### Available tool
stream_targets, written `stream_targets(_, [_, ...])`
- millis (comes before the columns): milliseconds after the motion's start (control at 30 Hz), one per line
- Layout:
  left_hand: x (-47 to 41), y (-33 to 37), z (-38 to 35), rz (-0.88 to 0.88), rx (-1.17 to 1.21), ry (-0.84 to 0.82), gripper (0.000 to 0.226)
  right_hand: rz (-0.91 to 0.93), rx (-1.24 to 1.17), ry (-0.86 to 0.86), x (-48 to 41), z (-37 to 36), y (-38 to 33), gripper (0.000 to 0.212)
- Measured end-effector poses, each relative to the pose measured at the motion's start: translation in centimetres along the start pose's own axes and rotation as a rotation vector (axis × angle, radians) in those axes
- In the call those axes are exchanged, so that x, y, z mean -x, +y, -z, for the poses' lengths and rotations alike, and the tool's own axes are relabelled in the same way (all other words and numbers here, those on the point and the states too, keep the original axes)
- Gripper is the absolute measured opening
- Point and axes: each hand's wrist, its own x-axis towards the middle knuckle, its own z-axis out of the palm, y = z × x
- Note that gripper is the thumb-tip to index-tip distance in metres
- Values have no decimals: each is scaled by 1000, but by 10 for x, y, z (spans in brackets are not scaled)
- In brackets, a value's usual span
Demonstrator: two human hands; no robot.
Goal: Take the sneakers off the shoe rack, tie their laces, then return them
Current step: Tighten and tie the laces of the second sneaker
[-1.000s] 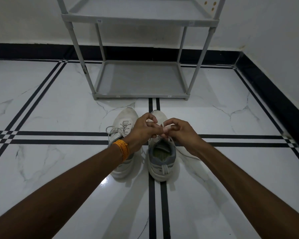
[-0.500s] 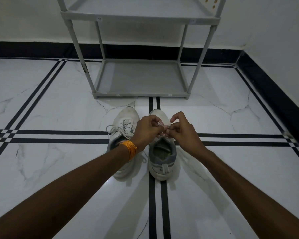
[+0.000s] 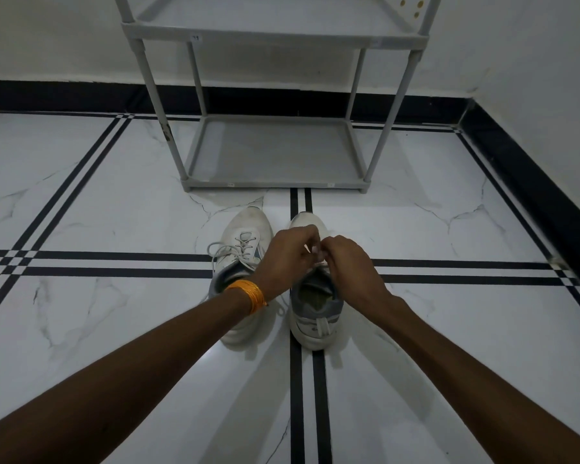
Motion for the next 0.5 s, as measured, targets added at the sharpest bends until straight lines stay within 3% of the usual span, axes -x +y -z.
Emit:
stream_targets(100, [3,-2,3,-170,-223,-36,8,1,106,-20,-2,1,-2,26])
stream_targets(200, [7,-5,2,-321,-299,-54,18,-13,116,-31,-4,4,-2,27])
stream_targets(300, [4,-5,1,-320,-343,-71,21,-14,93,-26,-6,6,1,25])
stream_targets(367, [-1,-3,1,-196,-223,-41,14,3,42,-1,-6,8,5,18])
stream_targets(433, [-7,0,6,74,155,-59,17,14,-124,26,-6,11,11,15])
stream_targets(500, [-13,1,15,391,559,-203,24,1,-366,40,-5,16,18,15])
